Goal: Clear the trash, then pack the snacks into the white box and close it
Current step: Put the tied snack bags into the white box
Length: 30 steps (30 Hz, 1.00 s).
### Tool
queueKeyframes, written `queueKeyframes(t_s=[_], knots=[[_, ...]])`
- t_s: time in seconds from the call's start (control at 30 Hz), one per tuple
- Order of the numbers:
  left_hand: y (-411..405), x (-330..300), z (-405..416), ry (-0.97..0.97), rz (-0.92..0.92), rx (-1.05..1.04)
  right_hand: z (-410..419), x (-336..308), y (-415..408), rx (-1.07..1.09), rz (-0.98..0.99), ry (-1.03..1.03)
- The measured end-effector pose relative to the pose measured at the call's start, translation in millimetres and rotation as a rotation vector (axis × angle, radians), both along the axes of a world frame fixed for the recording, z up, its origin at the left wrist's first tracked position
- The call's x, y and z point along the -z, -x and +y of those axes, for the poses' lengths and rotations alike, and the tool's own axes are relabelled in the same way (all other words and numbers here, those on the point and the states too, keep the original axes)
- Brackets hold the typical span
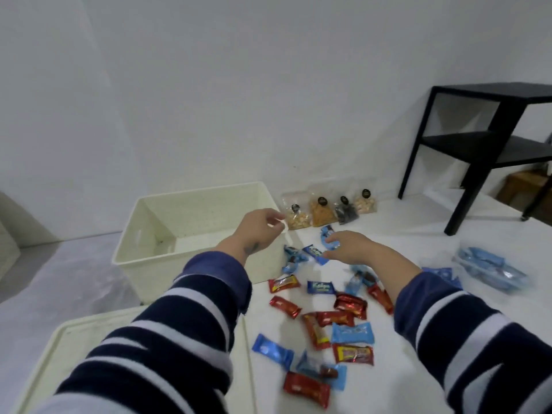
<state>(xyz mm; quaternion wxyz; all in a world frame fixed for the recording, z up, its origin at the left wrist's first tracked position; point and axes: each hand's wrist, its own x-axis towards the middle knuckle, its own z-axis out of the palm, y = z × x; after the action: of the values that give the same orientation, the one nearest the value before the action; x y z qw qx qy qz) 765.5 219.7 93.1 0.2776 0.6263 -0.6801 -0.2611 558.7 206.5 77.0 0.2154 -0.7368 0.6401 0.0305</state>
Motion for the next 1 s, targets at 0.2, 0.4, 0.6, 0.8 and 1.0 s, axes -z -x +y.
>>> queueKeyframes(t_s=[0.2,0.4,0.6,0.8,1.0], knots=[[94,41,-123,-0.133,0.170,-0.095,-112,27,70,0.069,-0.115,0.001],[121,118,-214,-0.161,0.194,-0.332,-222,84,97,0.119,-0.314,0.030],[105,184,-276,-0.178,0.091,-0.459,-301,147,75,0.186,-0.520,0.008],[101,206,-312,-0.123,0.087,-0.504,-346,172,61,0.228,-0.475,0.145],[102,212,-310,-0.061,0.033,-0.558,-351,180,56,0.261,-0.579,0.163]])
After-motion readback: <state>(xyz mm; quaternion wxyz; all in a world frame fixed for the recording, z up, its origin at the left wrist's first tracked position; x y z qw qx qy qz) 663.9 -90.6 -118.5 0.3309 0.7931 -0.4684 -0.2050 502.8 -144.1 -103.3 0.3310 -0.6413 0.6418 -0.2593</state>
